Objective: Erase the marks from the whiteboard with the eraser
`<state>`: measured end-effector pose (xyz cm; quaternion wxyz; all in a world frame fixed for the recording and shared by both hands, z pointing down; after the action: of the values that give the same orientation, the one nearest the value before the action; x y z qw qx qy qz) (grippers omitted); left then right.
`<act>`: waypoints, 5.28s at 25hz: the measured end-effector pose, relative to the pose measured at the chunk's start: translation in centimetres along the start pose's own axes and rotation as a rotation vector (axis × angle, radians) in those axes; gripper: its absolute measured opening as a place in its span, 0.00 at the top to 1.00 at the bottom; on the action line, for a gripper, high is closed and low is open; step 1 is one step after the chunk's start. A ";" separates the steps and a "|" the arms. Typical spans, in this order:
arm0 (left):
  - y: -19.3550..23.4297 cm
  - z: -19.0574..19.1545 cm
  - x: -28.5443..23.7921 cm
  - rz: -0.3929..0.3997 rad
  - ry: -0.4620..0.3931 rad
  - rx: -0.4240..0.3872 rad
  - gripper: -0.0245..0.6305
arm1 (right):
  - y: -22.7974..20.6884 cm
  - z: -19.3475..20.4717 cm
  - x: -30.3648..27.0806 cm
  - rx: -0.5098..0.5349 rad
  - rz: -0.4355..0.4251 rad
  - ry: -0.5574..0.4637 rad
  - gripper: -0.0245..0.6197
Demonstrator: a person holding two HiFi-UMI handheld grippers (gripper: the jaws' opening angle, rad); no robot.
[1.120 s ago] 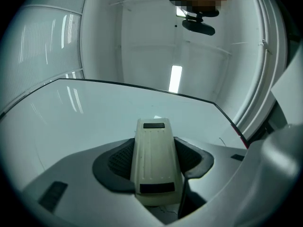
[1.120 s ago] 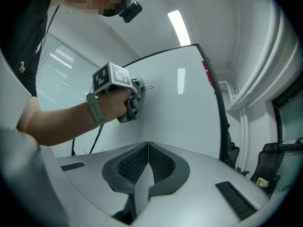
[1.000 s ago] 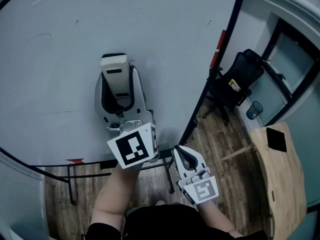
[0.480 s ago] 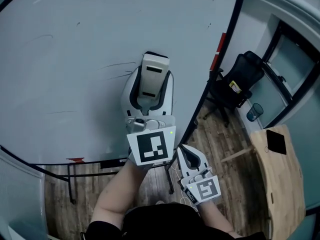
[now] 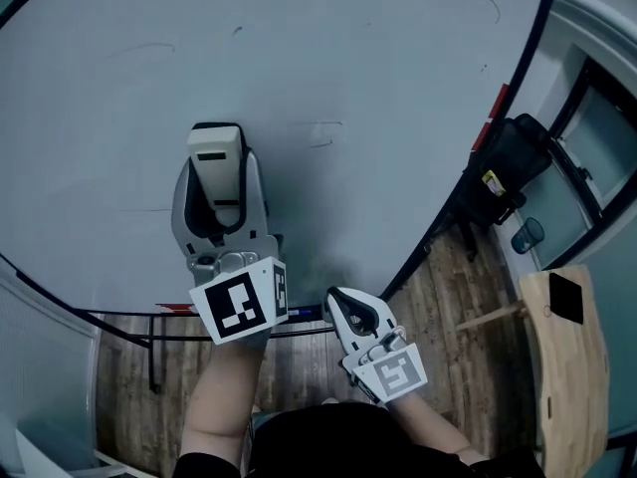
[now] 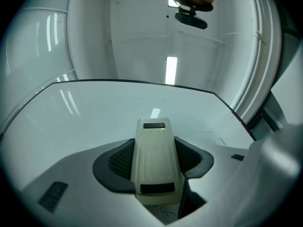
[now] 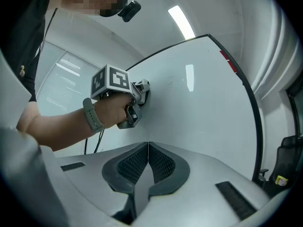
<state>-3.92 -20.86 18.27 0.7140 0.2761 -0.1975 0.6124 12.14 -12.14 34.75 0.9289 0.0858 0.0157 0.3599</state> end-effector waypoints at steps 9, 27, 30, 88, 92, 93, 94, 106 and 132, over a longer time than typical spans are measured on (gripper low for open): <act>-4.5 -0.9 0.0 0.078 0.001 -0.134 0.56 | -0.4 0.4 1.2 -0.008 0.112 0.027 0.92; -6.6 3.9 4.3 0.567 -0.064 -0.752 0.56 | -0.5 2.6 1.7 -0.127 0.282 0.001 0.92; -1.0 4.9 4.4 0.567 -0.061 -0.771 0.56 | 1.6 2.5 -2.4 -0.129 0.203 0.000 0.92; -6.5 13.3 10.6 0.302 0.335 -0.635 0.56 | -3.0 7.0 11.0 -0.151 0.281 0.099 0.92; -11.8 15.4 13.9 0.433 0.390 -0.601 0.56 | -3.4 7.5 14.7 -0.161 0.341 0.122 0.92; -12.7 16.0 14.7 0.466 0.414 -0.589 0.56 | -3.5 7.7 15.5 -0.164 0.355 0.127 0.92; -13.5 16.6 15.6 0.496 0.440 -0.574 0.56 | -3.5 7.8 16.2 -0.166 0.369 0.130 0.92; -9.2 18.2 21.8 0.713 0.658 -0.231 0.56 | -2.0 8.5 15.8 -0.202 0.389 0.137 0.92; 21.1 17.1 24.7 0.306 0.892 -0.131 0.56 | 9.3 9.9 -8.6 -0.246 -0.146 0.205 0.92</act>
<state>-19.47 -10.78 49.93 0.6467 -0.0916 0.0519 0.7555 0.45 -12.60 45.80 0.9497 -0.0669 0.0722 0.2973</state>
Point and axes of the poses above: the fingertips, and each gripper's own axes: x backward along the fingers, y to its left, z out of its underside, the point moved 4 cm from there along x, backward along the fingers, and after that the axes turned 13 degrees about -z, right-handed, at the moved point
